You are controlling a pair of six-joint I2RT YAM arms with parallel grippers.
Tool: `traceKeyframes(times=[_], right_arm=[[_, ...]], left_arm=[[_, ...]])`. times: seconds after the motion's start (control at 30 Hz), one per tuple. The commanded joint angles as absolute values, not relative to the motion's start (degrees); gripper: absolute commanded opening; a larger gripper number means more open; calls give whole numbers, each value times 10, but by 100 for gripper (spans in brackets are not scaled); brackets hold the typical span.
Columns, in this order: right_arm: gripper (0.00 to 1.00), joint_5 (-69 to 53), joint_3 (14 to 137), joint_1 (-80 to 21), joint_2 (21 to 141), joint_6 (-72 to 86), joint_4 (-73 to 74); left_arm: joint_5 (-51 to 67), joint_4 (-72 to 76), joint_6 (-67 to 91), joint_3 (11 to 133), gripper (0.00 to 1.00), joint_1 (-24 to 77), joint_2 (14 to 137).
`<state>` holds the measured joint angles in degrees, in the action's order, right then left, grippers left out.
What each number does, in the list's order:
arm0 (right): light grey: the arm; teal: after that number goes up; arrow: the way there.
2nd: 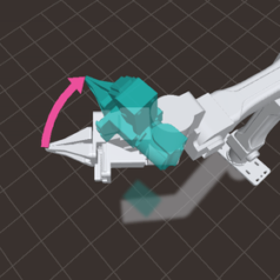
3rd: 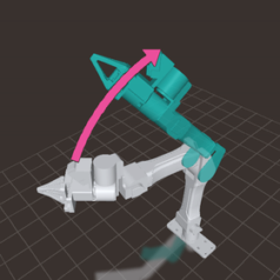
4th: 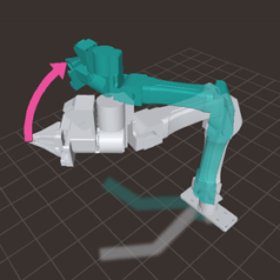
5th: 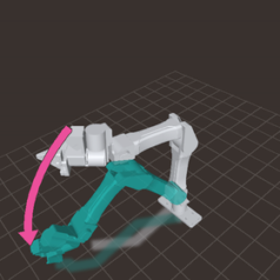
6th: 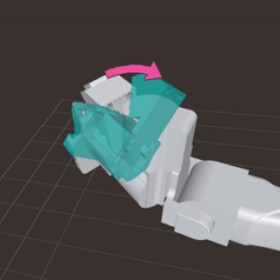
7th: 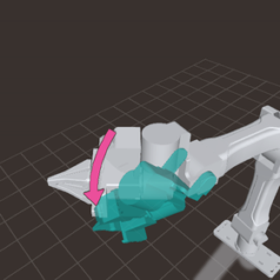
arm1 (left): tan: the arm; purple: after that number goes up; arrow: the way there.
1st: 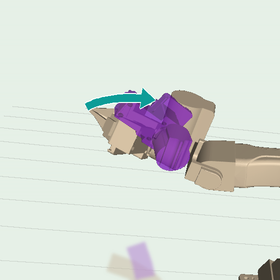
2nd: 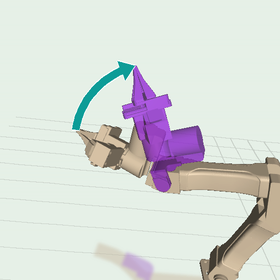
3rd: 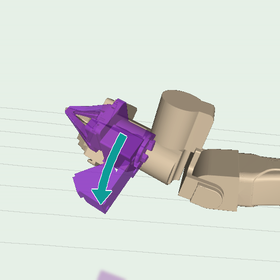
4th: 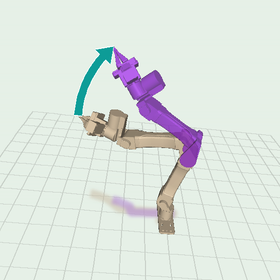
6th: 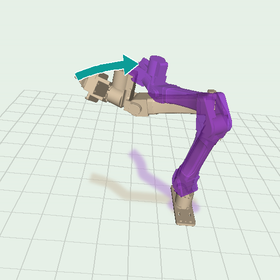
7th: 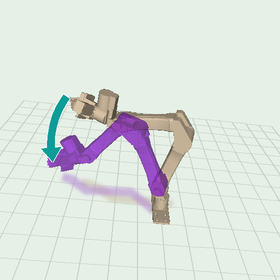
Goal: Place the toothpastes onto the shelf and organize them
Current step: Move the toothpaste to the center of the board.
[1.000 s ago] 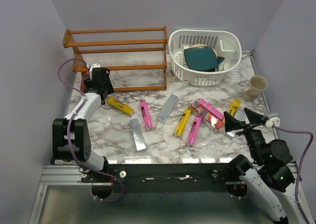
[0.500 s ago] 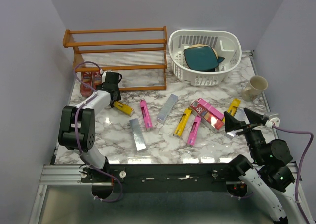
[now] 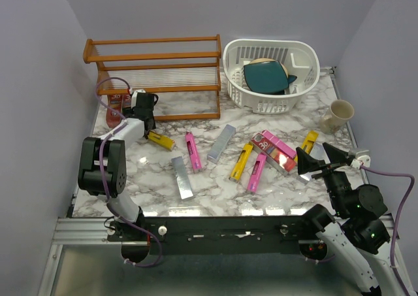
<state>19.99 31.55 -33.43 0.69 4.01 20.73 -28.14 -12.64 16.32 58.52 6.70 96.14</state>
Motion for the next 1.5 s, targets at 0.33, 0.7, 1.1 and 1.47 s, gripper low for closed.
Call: traceKeyframes(times=[0.33, 0.7, 1.1, 1.47], right_arm=[[100, 207, 329, -339, -158, 38, 221], [100, 207, 330, -339, -158, 38, 221], [100, 207, 328, -339, -159, 36, 219], [100, 210, 326, -339, -159, 35, 218]], left_arm=[[-279, -43, 127, 568, 72, 20, 944], [-272, -36, 135, 570, 61, 5, 945], [-256, -27, 149, 584, 57, -17, 956], [-240, -18, 150, 583, 58, -25, 953]])
